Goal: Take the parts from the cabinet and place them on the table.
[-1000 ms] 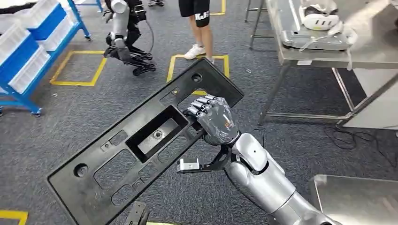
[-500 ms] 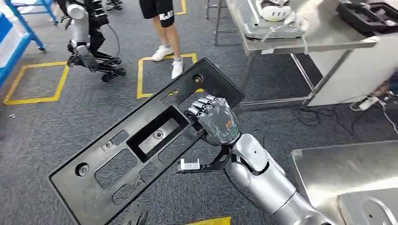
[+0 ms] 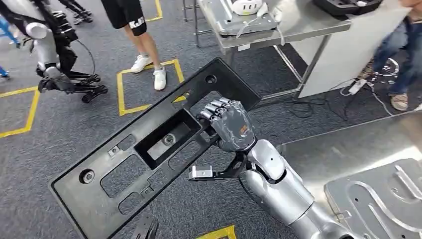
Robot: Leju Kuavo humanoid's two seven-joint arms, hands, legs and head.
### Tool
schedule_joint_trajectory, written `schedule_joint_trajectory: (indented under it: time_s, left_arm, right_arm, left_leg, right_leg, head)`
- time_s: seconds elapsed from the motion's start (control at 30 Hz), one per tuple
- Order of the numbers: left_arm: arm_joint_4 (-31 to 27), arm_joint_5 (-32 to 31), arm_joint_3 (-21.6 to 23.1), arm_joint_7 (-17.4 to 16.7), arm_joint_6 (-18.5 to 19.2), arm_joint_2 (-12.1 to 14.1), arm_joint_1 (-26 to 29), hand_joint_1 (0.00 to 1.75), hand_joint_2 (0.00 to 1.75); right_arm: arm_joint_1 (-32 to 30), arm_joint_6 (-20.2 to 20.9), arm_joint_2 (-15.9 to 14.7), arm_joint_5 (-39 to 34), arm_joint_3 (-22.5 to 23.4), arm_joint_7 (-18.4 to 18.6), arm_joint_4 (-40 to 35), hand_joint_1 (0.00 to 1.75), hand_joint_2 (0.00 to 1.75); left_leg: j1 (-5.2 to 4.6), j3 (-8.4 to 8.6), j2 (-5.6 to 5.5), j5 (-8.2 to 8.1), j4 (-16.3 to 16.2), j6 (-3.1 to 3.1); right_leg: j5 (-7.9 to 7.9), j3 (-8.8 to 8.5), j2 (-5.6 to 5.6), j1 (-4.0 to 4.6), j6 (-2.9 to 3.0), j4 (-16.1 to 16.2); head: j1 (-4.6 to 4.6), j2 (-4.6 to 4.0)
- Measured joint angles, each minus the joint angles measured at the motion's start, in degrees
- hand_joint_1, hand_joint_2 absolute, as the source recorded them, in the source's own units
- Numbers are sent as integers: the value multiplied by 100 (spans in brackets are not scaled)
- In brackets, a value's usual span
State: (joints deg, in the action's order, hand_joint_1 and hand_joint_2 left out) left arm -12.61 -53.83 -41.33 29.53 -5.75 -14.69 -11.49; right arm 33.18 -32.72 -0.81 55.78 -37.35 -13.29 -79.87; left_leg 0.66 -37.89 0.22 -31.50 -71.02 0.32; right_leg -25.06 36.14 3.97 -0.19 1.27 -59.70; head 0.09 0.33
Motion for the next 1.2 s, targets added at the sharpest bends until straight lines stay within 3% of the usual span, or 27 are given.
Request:
schedule_joint_trajectory:
  time_s: [0.03, 0.07, 0.1, 0.2, 0.23, 0.27, 0.3, 0.33, 0.4, 0.43, 0.5, 0.53, 0.57, 0.6, 0.63, 0.73, 0.77, 0.83, 0.9, 0.93, 0.97, 1.0, 1.03, 1.07, 1.1, 1.13, 1.2]
  left_arm:
    - [0, 4, 0, 11, 2, 0, -4, 0, 0]
    - [0, 7, 0, 17, 2, 2, -6, 0, 0]
    - [0, 7, 0, 24, 4, 15, -5, 0, 0]
    - [0, 7, 4, 48, 11, 15, -9, 0, 0]
    - [0, 19, 7, 52, 15, 11, -19, 0, 0]
    - [0, 22, 13, 66, 20, 0, -40, 0, 0]
    - [0, 24, 15, 74, 20, -4, -45, 0, 0]
    - [0, 24, 20, 83, 22, -4, -45, 0, 0]
    - [0, 24, 20, 81, 28, 4, -17, 0, 0]
    - [0, 26, 20, 81, 35, 4, -13, 0, 0]
    - [0, 24, 22, 81, 39, 2, -14, 0, 0]
    - [0, 24, 24, 81, 44, 0, -17, 0, 0]
    - [0, 24, 24, 81, 46, -2, -22, 0, 0]
    - [0, 24, 24, 83, 46, 2, -24, 0, 0]
    - [0, 22, 26, 81, 48, 2, -26, 0, 0]
    - [0, 22, 26, 79, 57, 7, -20, 0, 0]
    - [0, 22, 28, 81, 57, 7, -29, 0, 0]
    - [0, 22, 31, 81, 57, 7, -39, 0, 0]
    - [0, 24, 31, 81, 57, 7, -17, 0, 0]
    - [0, 22, 31, 81, 57, 11, -3, 0, 0]
    - [0, 24, 31, 81, 57, 15, 7, 0, 0]
    - [0, 24, 31, 79, 57, 15, 6, 0, 0]
    - [0, 22, 31, 81, 57, 15, -1, 0, 0]
    - [0, 22, 31, 81, 57, 15, -7, 0, 0]
    - [0, 22, 31, 81, 57, 17, -7, 0, 0]
    - [0, 24, 31, 81, 57, 37, -1, 0, 0]
    - [0, 22, 31, 79, 59, 37, -3, 0, 0]
  right_arm:
    - [4, 0, 0, 2, 32, 15, -4, 175, 175]
    - [14, 0, 0, 15, 61, 24, -13, 175, 175]
    - [31, 0, -2, 20, 79, 28, -13, 175, 175]
    - [28, -9, -28, 26, 153, 52, -13, 175, 175]
    - [33, -11, -50, 31, 183, 52, -13, 175, 175]
    - [24, -13, -72, 39, 216, 52, -13, 175, 175]
    - [47, -15, -94, 42, 245, 57, -13, 175, 175]
    - [58, -17, -98, 44, 262, 66, -13, 175, 175]
    - [26, -20, -103, 48, 284, 70, -13, 175, 175]
    - [3, -20, -116, 61, 295, 70, -11, 175, 175]
    - [-25, -20, -144, 77, 317, 70, -11, 175, 175]
    - [-22, -20, -151, 79, 328, 70, -13, 175, 175]
    - [-18, -20, -151, 79, 336, 70, -13, 175, 175]
    - [-10, -24, -151, 79, 350, 70, -13, 175, 175]
    - [-21, -35, -151, 79, 354, 70, -20, 175, 175]
    - [-42, -52, -168, 85, 376, 70, -17, 175, 175]
    - [-44, -52, -170, 85, 382, 70, -24, 175, 175]
    - [-32, -55, -177, 85, 391, 70, -28, 175, 175]
    - [-44, -55, -173, 85, 391, 70, -28, 175, 175]
    - [-49, -55, -175, 85, 391, 70, -26, 175, 175]
    - [-58, -55, -175, 85, 391, 70, -26, 175, 175]
    - [-63, -55, -175, 87, 391, 70, -26, 175, 175]
    - [-63, -55, -175, 87, 391, 70, -26, 175, 175]
    - [-61, -55, -175, 87, 391, 70, -28, 175, 175]
    - [-63, -55, -175, 87, 393, 70, -28, 175, 175]
    - [-59, -55, -177, 87, 393, 70, -26, 175, 175]
    - [-78, -61, -175, 87, 393, 70, -28, 175, 175]
  left_leg:
    - [-9, 244, -100, 292, 542, 51]
    - [-15, 447, -317, 466, 1036, 99]
    - [1, 515, -507, 404, 1125, 119]
    - [-50, 538, -362, 426, 1208, 126]
    - [-37, 563, -297, 469, 1292, 150]
    - [16, 599, -184, 531, 1377, 169]
    - [7, 613, -149, 552, 1431, 214]
    - [-4, 607, -74, 557, 1433, 221]
    - [-11, 593, 105, 546, 1427, 230]
    - [-9, 585, 183, 543, 1420, 226]
    - [2, 585, 323, 517, 1399, 202]
    - [10, 589, 386, 494, 1373, 177]
    - [15, 595, 452, 451, 1324, 142]
    - [-26, 575, 492, 415, 1290, 95]
    - [-49, 567, 540, 391, 1231, 61]
    - [-39, 610, 698, 368, 1244, 7]
    - [0, 581, 580, 285, 1210, -54]
    - [26, 403, 144, -37, 726, -69]
    - [27, -52, 38, -432, -228, -78]
    - [26, -205, 33, -486, -523, -71]
    - [23, -259, 31, -408, -589, -49]
    - [17, -193, 25, -215, -390, -20]
    - [11, -23, 1, 64, 34, 17]
    - [3, 220, -122, 371, 604, 66]
    - [3, 362, -390, 475, 1006, 109]
    - [19, 428, -521, 455, 1074, 123]
    - [-16, 439, -433, 436, 1142, 108]
  right_leg:
    - [0, -4, 79, 1, -1, -8]
    - [4, -1, 145, -7, -6, -13]
    - [22, 26, 195, 8, -38, -18]
    - [102, 96, 399, -74, -159, 30]
    - [129, 98, 461, -53, -201, 53]
    - [51, 107, 240, -37, -201, -16]
    - [-113, 191, -68, -2, -224, -189]
    - [-338, 357, -222, -5, -243, -545]
    - [-728, 760, -331, -37, -287, -1431]
    - [-757, 853, -341, -56, -310, -1637]
    - [-445, 630, -399, -102, -355, -1253]
    - [-209, 358, -466, -119, -372, -773]
    - [20, 36, -623, -126, -382, -204]
    - [-107, -37, -851, -32, -352, -32]
    - [-60, -14, -742, -64, -259, -5]
    - [-75, 24, -565, -33, -169, -38]
    - [-56, -1, -509, -73, -121, -8]
    - [-44, 0, -423, -77, -67, -5]
    - [-41, 4, -287, -59, -43, -8]
    - [-40, 5, -218, -48, -40, -14]
    - [-40, 3, -132, -40, -40, -22]
    - [-40, 0, -54, -36, -40, -30]
    - [-40, -5, 35, -34, -40, -36]
    - [-40, -10, 115, -34, -41, -37]
    - [-37, -6, 169, -56, -46, -37]
    - [-22, 24, 231, -36, -79, -48]
    - [32, 94, 359, -104, -163, -29]
  head:
    - [2, 0]
    - [0, 0]
    - [4, 0]
    - [-2, 0]
    - [2, 0]
    - [2, 0]
    - [26, 0]
    - [15, 0]
    - [18, 0]
    - [20, 0]
    - [20, 0]
    - [20, 0]
    - [20, 0]
    - [24, 0]
    - [2, 0]
    - [13, 0]
    - [9, 0]
    - [9, 0]
    - [11, 0]
    - [11, 0]
    - [11, 0]
    - [11, 0]
    - [11, 0]
    - [11, 0]
    - [11, 0]
    - [15, 0]
    - [11, 0]
